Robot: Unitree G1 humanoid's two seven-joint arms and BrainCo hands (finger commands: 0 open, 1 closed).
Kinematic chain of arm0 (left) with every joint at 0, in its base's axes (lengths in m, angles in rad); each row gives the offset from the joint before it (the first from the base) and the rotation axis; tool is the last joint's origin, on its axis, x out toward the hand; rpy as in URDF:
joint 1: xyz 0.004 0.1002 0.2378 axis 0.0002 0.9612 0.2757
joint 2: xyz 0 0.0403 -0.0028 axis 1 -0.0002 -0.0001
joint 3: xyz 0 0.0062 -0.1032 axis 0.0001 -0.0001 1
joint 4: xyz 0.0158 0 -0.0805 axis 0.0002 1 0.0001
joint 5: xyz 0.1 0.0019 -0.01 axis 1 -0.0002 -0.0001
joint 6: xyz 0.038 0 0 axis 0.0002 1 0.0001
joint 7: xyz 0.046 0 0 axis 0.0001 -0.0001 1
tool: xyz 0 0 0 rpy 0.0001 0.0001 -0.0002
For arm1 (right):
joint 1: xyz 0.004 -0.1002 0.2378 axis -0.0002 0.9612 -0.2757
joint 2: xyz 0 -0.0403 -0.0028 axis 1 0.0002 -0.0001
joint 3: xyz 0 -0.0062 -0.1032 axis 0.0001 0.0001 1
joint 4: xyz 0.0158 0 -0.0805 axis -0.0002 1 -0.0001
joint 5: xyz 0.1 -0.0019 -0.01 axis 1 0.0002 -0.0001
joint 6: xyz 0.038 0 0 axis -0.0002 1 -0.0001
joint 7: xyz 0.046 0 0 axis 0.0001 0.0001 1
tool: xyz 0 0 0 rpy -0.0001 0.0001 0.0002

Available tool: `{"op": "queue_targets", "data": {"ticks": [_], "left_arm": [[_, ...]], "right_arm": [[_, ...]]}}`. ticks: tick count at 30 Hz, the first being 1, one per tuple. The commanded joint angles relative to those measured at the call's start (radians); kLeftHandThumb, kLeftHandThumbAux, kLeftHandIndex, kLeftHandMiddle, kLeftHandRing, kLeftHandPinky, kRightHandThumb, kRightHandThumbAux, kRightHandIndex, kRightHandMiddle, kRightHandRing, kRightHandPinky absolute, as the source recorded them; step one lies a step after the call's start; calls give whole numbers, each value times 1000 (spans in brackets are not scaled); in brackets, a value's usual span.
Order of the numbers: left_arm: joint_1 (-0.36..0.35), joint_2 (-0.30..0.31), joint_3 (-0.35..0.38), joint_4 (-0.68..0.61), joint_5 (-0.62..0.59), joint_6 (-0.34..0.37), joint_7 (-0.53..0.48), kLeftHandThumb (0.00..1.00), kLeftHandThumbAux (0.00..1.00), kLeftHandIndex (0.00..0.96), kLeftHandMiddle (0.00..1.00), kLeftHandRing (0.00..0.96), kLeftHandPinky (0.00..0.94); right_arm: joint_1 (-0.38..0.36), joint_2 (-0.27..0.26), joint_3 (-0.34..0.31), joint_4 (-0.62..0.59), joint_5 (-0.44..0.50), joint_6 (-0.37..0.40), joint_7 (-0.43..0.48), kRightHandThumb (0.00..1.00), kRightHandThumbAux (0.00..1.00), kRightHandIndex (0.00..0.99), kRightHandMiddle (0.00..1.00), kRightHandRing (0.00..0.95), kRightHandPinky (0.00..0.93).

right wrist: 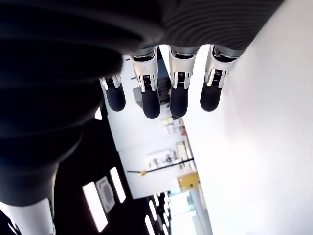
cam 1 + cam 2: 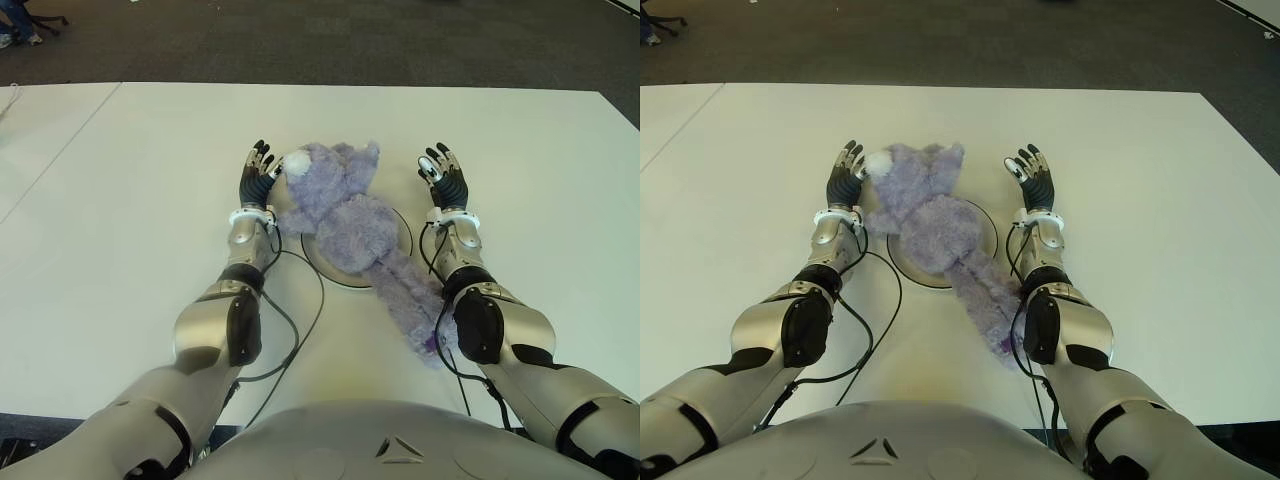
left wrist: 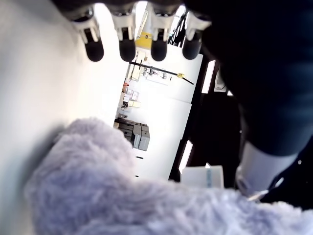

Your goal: Put the doll into the plate.

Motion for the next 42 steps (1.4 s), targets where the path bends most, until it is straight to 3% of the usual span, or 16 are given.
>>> {"op": "queue_targets", "data": {"ticks": [1, 26, 42], "left_arm": [[182, -36, 28, 99, -27, 120, 17, 0, 757, 8, 27, 24, 42], [183, -40, 28, 99, -25, 109, 32, 0, 768, 15, 27, 20, 21], [184, -37, 7, 101, -4, 125, 58, 0, 795, 0, 15, 18, 52]], "right_arm": [[213, 45, -31, 112, 18, 95, -20, 0, 728, 99, 133, 107, 116], [214, 43, -32, 112, 10, 98, -19, 2, 760, 90, 132, 110, 123], [214, 45, -31, 111, 8, 94, -27, 71, 808, 96, 149, 129, 151]]}}
